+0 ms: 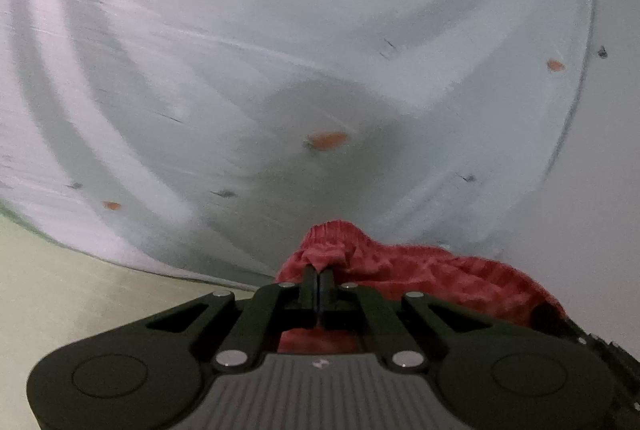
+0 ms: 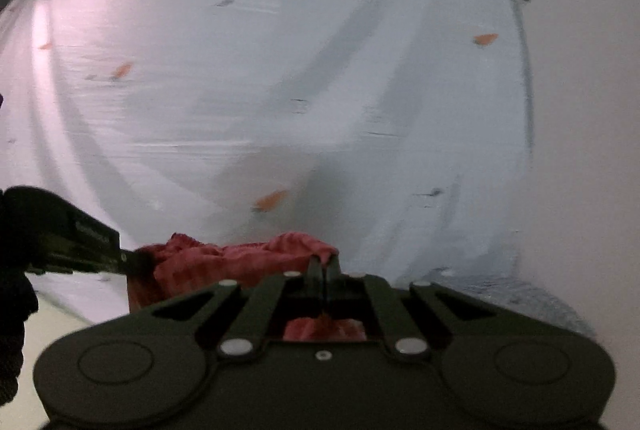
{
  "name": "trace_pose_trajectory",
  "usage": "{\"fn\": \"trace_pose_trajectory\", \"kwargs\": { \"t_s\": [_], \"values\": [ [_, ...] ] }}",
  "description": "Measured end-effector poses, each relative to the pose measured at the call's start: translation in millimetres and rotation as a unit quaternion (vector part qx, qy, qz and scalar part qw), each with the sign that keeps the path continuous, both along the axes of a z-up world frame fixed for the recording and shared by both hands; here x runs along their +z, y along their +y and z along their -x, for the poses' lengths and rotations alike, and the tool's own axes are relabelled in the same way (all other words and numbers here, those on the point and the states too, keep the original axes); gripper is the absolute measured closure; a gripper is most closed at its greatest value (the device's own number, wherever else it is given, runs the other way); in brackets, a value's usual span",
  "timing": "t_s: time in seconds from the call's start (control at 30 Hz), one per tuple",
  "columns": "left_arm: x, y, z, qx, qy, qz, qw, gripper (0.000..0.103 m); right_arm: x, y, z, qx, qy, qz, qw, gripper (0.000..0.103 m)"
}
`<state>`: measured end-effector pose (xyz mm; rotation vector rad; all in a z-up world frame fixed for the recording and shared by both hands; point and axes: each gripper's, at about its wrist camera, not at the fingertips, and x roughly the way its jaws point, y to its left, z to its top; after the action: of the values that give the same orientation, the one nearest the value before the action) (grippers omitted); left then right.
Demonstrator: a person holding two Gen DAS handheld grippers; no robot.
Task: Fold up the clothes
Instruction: 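Lift the red shorts with both grippers and lay them on the table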
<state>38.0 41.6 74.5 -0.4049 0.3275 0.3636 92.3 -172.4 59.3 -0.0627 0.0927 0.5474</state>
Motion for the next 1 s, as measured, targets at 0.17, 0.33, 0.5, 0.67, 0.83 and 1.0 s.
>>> {"fn": "trace_pose_trajectory", "kwargs": {
  "t_s": [0.17, 0.33, 0.5, 0.67, 0.83, 1.0],
  "values": [
    [9.9, 48.4, 74.4, 0.042, 0.003, -0.010, 0.9991, 0.103, -2.0, 50.6, 50.3, 0.038, 0.009, -0.008, 0.999, 0.101],
    [11.9, 110.5, 133.4, 0.085, 0.007, -0.004, 0.9964, 0.103, -6.5, 113.7, 94.2, 0.084, 0.019, -0.011, 0.996, 0.102],
    [9.6, 164.9, 177.2, 0.108, 0.013, -0.011, 0.9940, 0.103, -18.9, 174.4, 124.1, 0.119, 0.047, -0.023, 0.992, 0.102],
    [-3.2, 205.6, 176.2, 0.078, 0.028, -0.001, 0.9965, 0.103, -31.4, 213.1, 131.6, 0.104, 0.063, -0.028, 0.992, 0.102],
    [-47.6, 233.5, 159.7, 0.010, 0.074, 0.048, 0.9961, 0.087, -64.9, 234.1, 108.6, 0.024, 0.103, 0.024, 0.994, 0.101],
    [-107.8, 262.6, 154.8, 0.012, 0.141, 0.078, 0.9869, 0.052, -122.1, 235.8, 75.1, -0.077, 0.166, 0.140, 0.973, 0.057]
  ]
}}
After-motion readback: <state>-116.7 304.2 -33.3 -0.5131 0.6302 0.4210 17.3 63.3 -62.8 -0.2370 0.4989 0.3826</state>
